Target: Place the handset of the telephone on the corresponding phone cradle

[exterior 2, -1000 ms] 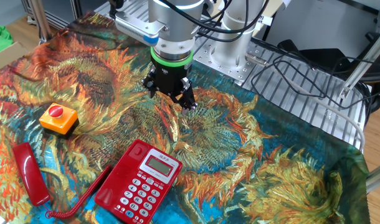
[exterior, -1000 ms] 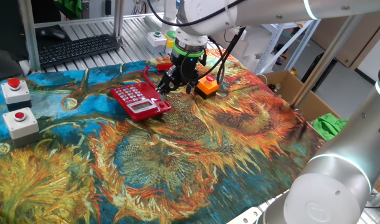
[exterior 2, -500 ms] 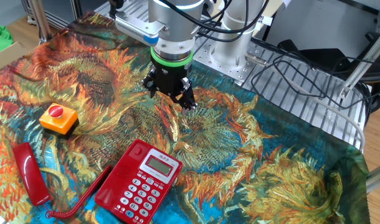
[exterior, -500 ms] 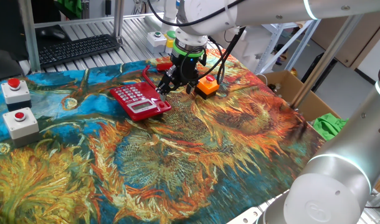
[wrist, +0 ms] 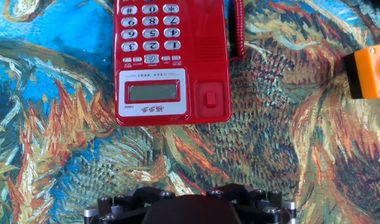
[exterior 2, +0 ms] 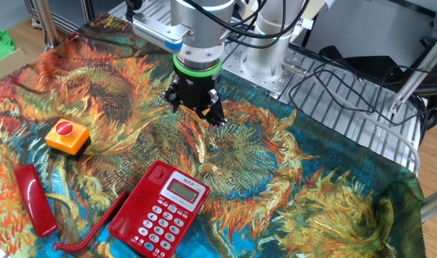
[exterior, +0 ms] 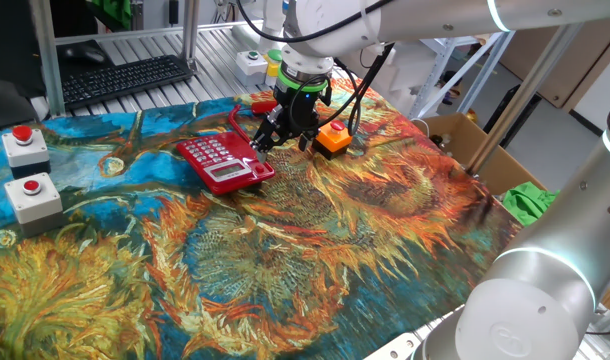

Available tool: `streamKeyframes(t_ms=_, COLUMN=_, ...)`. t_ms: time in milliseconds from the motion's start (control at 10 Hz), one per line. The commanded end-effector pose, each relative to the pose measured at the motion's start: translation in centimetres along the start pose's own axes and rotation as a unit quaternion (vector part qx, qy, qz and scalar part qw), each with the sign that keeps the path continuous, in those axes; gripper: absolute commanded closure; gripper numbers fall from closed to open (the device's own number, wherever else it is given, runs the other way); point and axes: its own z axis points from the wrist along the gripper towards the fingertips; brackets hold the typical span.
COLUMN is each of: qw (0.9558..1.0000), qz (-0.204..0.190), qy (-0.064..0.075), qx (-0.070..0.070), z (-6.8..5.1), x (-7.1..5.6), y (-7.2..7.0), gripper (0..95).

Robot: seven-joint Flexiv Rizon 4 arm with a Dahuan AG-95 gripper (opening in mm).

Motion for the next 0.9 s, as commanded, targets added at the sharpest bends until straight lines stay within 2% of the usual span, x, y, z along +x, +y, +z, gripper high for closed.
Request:
streamKeyframes(t_ms=100, qw=1.0000, qz=0.000, qy=0.000, qx=0.000, z=0.00, x=0.00, y=0.00, gripper=0.0)
streamKeyframes(t_ms=200, qw=0.9998, qz=-0.019, qy=-0.006, qx=0.000, z=0.01, x=0.05, y=0.02, gripper=95.0)
streamKeyframes(t_ms=900, qw=0.9998, qz=-0.020, qy=-0.006, qx=0.000, z=0.05, x=0.15, y=0.06, gripper=95.0)
